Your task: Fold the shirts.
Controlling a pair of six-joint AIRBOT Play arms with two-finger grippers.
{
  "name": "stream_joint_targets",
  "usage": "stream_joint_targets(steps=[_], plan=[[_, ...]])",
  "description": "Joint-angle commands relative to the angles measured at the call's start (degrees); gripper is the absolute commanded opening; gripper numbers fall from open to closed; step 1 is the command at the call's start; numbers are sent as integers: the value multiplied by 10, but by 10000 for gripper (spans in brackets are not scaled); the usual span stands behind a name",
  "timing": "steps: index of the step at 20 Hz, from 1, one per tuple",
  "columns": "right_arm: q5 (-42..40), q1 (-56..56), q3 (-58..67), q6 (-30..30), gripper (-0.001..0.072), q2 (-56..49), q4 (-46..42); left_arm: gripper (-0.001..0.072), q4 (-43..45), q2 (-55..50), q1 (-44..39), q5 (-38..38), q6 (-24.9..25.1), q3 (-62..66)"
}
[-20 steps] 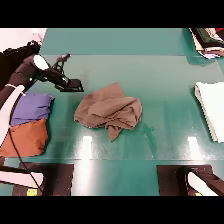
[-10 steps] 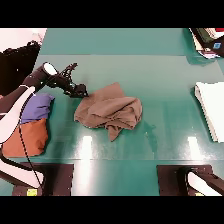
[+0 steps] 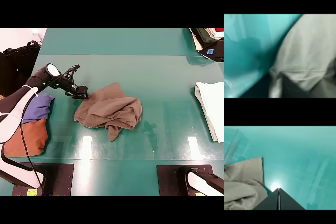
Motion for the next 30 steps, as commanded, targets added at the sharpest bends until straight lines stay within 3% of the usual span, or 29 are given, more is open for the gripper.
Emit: stream_joint_targets(steps=[1, 6, 7, 8, 9, 14, 17, 21, 23, 25, 27, 30], plan=[[7, 0, -17, 1, 16, 0, 0, 27, -9, 0, -5, -5, 9, 3], [3, 1, -199, 27, 22, 6, 0, 27, 2, 0, 9, -73, 9, 117], [-7, 3, -253, 27, 166, 6, 2, 27, 2, 0, 9, -85, 9, 144], [-22, 8, -304, 26, 406, 5, 8, 27, 2, 0, 9, -91, 9, 166], [-44, 10, -359, 26, 487, 4, 23, 27, 0, 0, 9, -92, 7, 184], [-144, 82, -499, -70, 485, -74, 168, 27, -1, 0, 8, -90, 4, 198], [-197, 134, -497, -112, 485, -141, 237, 27, -1, 0, 8, -94, 4, 198], [-199, 181, -435, -122, 472, -219, 249, 27, 0, 0, 8, -95, 5, 198], [-198, 192, -401, -122, 315, -247, 249, 27, 0, 0, 8, -97, 5, 198], [-195, 193, -375, -123, 14, -259, 238, 27, 0, 2, 8, -105, 4, 198], [-183, 189, -347, -117, 14, -247, 187, 26, 15, 19, 8, -100, 3, 202], [-154, 160, -285, -64, 14, -175, 78, 27, 66, 83, 9, -77, -11, 227]])
